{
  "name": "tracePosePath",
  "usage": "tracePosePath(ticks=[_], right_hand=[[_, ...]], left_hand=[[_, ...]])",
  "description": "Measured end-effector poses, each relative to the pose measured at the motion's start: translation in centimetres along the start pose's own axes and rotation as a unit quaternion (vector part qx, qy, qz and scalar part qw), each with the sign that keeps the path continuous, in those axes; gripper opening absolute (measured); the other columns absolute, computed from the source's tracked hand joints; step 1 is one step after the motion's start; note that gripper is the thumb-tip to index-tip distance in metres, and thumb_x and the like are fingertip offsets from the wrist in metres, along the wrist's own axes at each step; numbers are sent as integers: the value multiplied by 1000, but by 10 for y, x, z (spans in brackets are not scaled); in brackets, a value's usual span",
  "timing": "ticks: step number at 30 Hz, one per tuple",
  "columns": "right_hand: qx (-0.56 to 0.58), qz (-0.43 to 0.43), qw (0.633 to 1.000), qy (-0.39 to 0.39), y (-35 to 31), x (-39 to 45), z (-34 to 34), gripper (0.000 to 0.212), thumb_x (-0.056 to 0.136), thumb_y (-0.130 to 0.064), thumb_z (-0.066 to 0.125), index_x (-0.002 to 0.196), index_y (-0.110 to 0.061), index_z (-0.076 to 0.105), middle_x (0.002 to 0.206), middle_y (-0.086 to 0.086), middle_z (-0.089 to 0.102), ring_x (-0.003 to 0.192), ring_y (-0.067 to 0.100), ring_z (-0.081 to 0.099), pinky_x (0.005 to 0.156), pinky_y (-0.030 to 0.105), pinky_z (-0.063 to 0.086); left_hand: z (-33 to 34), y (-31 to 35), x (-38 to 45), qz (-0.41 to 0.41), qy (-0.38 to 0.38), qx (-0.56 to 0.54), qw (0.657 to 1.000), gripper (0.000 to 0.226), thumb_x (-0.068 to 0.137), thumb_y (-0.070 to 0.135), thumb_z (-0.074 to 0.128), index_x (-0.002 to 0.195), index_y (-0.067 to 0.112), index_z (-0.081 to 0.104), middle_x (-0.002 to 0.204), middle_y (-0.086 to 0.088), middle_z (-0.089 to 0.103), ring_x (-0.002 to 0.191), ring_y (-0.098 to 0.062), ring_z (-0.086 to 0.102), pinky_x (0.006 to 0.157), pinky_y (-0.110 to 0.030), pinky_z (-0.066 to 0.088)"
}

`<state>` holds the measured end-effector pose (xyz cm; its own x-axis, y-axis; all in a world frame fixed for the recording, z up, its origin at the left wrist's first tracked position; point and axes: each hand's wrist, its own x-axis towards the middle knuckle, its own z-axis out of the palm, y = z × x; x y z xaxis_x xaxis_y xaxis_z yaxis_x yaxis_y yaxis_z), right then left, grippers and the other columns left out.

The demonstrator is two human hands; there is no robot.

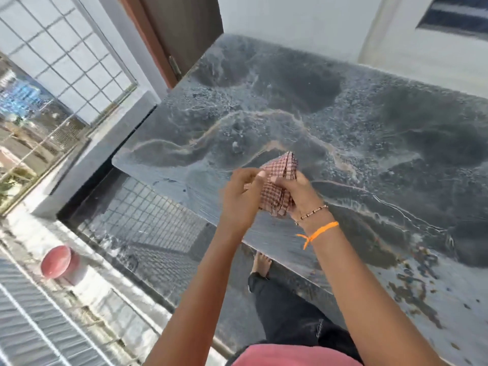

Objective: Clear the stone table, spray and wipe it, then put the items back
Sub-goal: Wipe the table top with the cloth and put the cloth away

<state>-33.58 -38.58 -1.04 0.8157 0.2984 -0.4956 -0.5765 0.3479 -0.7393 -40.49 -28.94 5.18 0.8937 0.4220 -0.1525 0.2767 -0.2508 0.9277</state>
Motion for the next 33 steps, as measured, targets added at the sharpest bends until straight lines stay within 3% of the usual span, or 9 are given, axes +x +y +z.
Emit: tracePosePath(ticks=[3, 5, 7, 9, 14, 17, 20, 24, 33], right_hand=[[-175, -57, 979, 90, -30, 43, 22, 21, 80, 6, 60, 98, -6, 60, 92, 15, 66, 78, 15, 63, 75, 28, 53], [-326, -118, 928, 136, -54, 65, 39, 15, 80, 2, 58, 92, -7, 61, 75, 9, 60, 63, 6, 55, 53, 9, 40], [-456, -144, 867, 139, -76, 84, 61, 4, 83, -7, 56, 80, -6, 58, 68, 9, 51, 62, 17, 46, 50, 19, 35], [-541, -134, 824, 102, -90, 101, 82, 21, 87, -16, 50, 69, -6, 51, 64, 11, 48, 63, 26, 43, 57, 33, 34], [-582, -103, 800, 101, -83, 140, 111, 31, 92, -10, 39, 99, 4, 66, 108, 22, 66, 100, 34, 61, 87, 40, 49], [-626, -119, 755, 154, -55, 159, 114, 38, 93, -7, 39, 129, -6, 53, 137, 12, 52, 127, 28, 47, 106, 35, 35], [-682, -85, 709, 157, -15, 173, 119, 55, 99, -28, 34, 147, -10, 16, 157, 12, 12, 146, 29, 9, 119, 40, 6], [-747, -66, 624, 219, 21, 196, 143, 63, 96, -47, 26, 149, -25, 0, 158, 14, -6, 145, 36, -7, 117, 50, -2], [-775, -132, 606, 125, 55, 294, 295, 60, 95, -48, 28, 148, -30, 7, 159, 11, -2, 146, 34, -2, 117, 48, -2]], left_hand=[[-21, -4, 51, 19, 6, 26, 999, 16, 91, 17, 54, 94, 13, 69, 104, -3, 64, 95, -5, 57, 75, -4, 39], [-34, -6, 82, 22, 10, 38, 999, 15, 90, 17, 54, 92, 15, 69, 103, 0, 64, 93, -1, 56, 73, -2, 39], [-45, -9, 110, 17, 20, 40, 999, 15, 90, 18, 54, 91, 17, 69, 101, 4, 66, 94, 0, 56, 77, -8, 41], [-53, -12, 131, 3, 20, 38, 999, 15, 90, 20, 53, 88, 22, 68, 99, 11, 65, 92, 5, 56, 76, -11, 41], [-67, -25, 171, 5, -20, 62, 998, 19, 90, 17, 52, 83, 31, 63, 94, 12, 61, 84, 13, 53, 67, -2, 39], [-77, -35, 190, 8, -53, 73, 996, 24, 89, 15, 52, 80, 35, 59, 97, 9, 59, 81, 18, 51, 64, 2, 36], [-91, -49, 212, 19, -81, 130, 988, 19, 88, 12, 51, 91, 28, 62, 104, 7, 55, 86, 8, 49, 68, -7, 33], [-130, -76, 250, 24, -89, 201, 975, 29, 85, 6, 52, 114, 13, 57, 116, -3, 52, 109, -22, 49, 95, -33, 38], [-220, -117, 321, -3, -48, 206, 977, 53, 87, -4, 43, 138, 7, 33, 144, -12, 34, 135, -27, 29, 112, -39, 25]])
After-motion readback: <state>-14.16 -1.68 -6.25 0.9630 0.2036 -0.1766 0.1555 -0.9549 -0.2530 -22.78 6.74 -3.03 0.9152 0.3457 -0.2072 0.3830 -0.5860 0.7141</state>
